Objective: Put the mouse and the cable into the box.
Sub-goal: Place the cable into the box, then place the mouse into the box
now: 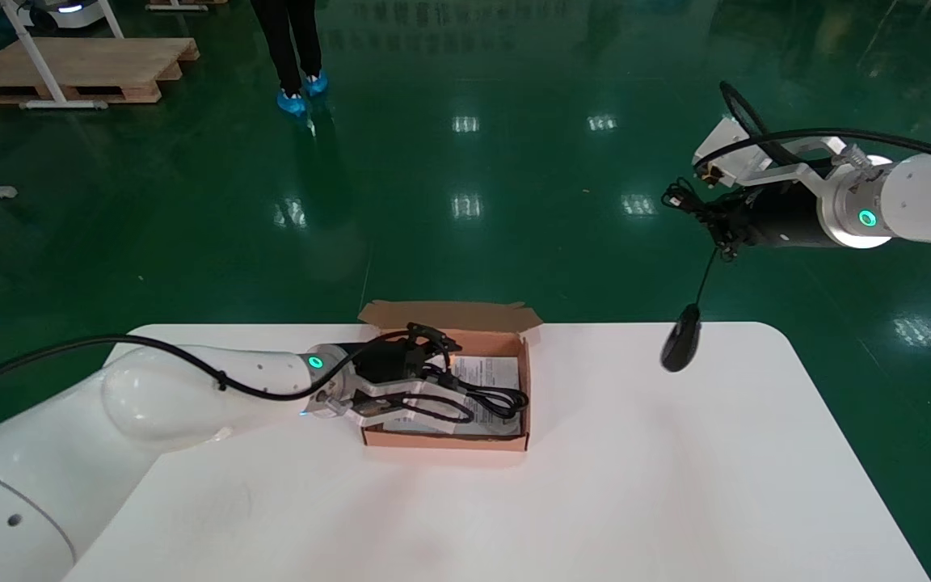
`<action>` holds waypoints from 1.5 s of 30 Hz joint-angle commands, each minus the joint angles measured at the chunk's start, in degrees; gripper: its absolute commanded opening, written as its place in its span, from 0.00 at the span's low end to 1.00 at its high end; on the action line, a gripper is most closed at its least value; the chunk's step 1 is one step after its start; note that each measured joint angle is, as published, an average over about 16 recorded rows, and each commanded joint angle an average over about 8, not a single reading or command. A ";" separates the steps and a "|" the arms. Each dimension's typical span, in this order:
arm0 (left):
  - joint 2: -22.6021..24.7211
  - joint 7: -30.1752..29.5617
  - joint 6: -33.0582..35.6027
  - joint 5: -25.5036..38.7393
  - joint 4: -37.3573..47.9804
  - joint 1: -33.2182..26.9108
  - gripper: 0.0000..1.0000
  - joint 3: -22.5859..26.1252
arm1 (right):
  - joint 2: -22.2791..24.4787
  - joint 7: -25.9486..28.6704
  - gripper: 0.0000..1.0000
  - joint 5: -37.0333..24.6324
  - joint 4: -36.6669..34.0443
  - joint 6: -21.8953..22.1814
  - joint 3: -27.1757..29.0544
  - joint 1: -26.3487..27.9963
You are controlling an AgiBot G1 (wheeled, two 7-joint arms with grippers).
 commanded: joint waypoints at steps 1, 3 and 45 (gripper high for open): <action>-0.54 -0.80 -0.51 -0.28 0.25 -0.07 1.00 -0.23 | -0.02 -0.17 0.00 -0.08 0.15 0.06 -0.07 -0.01; -1.64 -3.14 -2.57 -0.12 1.70 -1.27 1.00 -0.74 | 0.12 -0.94 0.00 0.44 1.09 -0.17 -0.07 -0.40; -10.78 -32.04 -12.05 12.46 -3.12 -3.33 1.00 1.79 | -14.16 -10.73 0.00 7.77 20.62 6.59 -13.36 -11.17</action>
